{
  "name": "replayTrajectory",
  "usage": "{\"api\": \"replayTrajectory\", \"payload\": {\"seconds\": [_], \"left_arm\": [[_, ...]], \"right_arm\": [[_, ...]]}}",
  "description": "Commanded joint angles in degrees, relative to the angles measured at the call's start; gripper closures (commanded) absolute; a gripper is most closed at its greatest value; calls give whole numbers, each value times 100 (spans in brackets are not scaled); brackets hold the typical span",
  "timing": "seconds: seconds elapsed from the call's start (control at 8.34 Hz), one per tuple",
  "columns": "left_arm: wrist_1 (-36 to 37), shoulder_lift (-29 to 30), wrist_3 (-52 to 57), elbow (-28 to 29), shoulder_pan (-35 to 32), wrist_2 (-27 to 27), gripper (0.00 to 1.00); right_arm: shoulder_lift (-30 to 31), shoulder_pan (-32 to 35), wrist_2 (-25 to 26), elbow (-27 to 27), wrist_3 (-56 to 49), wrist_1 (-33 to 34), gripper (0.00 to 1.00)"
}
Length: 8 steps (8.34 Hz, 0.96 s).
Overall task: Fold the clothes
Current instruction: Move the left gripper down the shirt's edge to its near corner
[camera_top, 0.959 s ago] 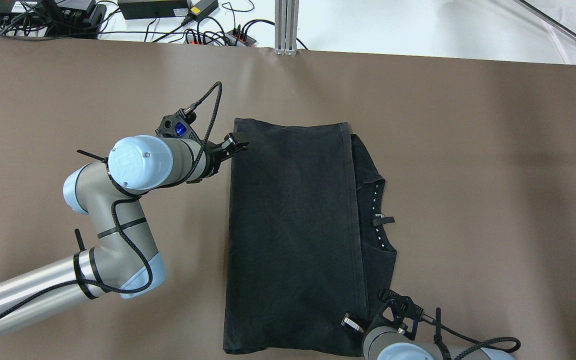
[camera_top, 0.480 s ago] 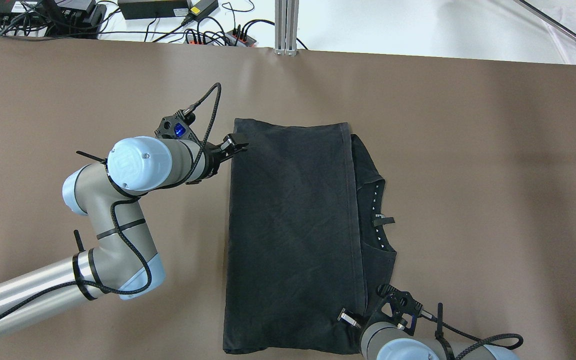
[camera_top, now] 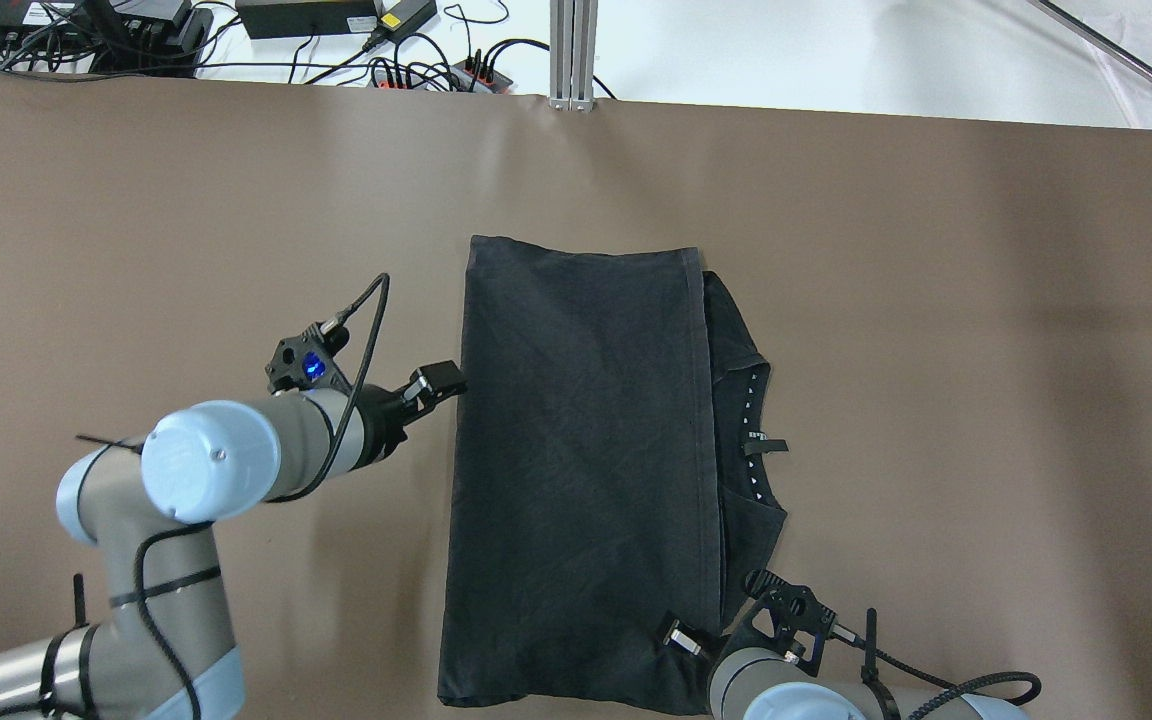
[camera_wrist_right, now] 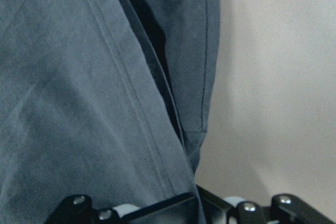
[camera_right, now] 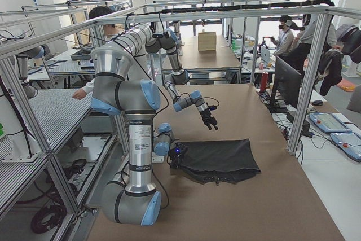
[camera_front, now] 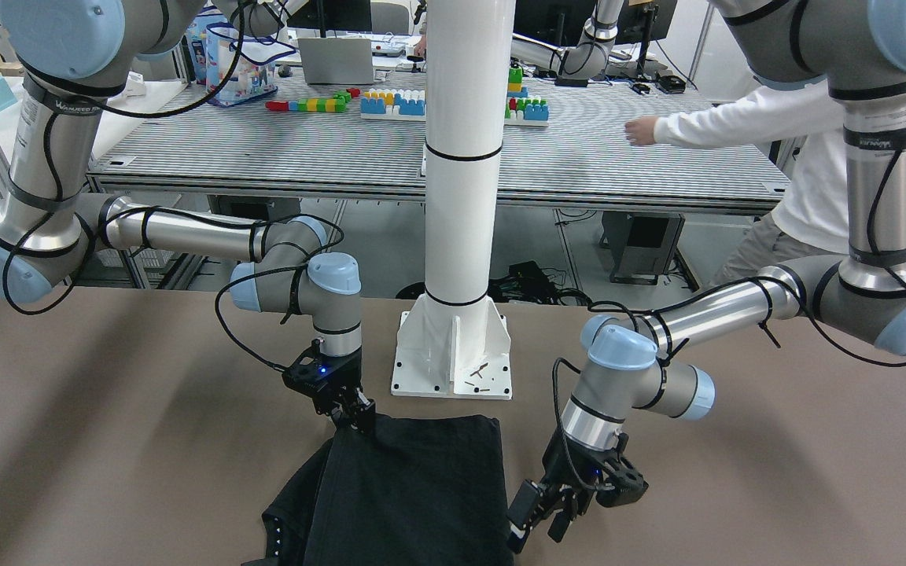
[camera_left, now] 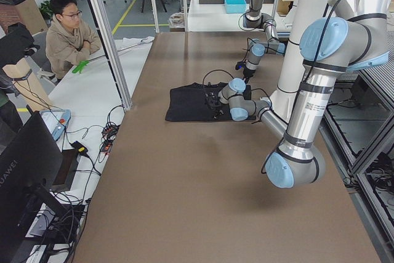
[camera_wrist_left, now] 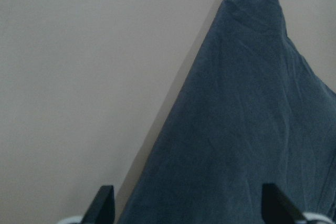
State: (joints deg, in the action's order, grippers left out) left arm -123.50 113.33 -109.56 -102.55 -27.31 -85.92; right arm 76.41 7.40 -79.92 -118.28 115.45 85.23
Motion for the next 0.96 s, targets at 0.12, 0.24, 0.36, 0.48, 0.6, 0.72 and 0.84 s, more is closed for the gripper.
{"api": "replayTrajectory", "payload": {"seconds": [0.12, 0.24, 0.36, 0.48, 0.6, 0.72, 0.84], "left_arm": [[1110, -682, -1082, -1325, 1734, 1154, 1], [1213, -672, -1320, -1224, 2243, 1582, 4], [1170, -637, -1375, -1032, 2439, 1848, 6], [1170, -672, -1619, -960, 2450, 1859, 11], [1170, -637, -1648, -977, 2450, 1850, 11], [1170, -628, -1648, -977, 2450, 1850, 11], [1170, -611, -1648, -986, 2450, 1850, 11]], "right_arm": [[84, -10, 12, -204, 12, 20, 100], [93, -10, 12, -187, 12, 20, 100], [93, -10, 12, -187, 4, 20, 100], [93, -19, 3, -178, 3, 20, 100], [84, -36, -15, -169, 3, 20, 100], [93, -28, -6, -169, -5, 20, 97], [102, -19, 3, -161, -5, 20, 59]]}}
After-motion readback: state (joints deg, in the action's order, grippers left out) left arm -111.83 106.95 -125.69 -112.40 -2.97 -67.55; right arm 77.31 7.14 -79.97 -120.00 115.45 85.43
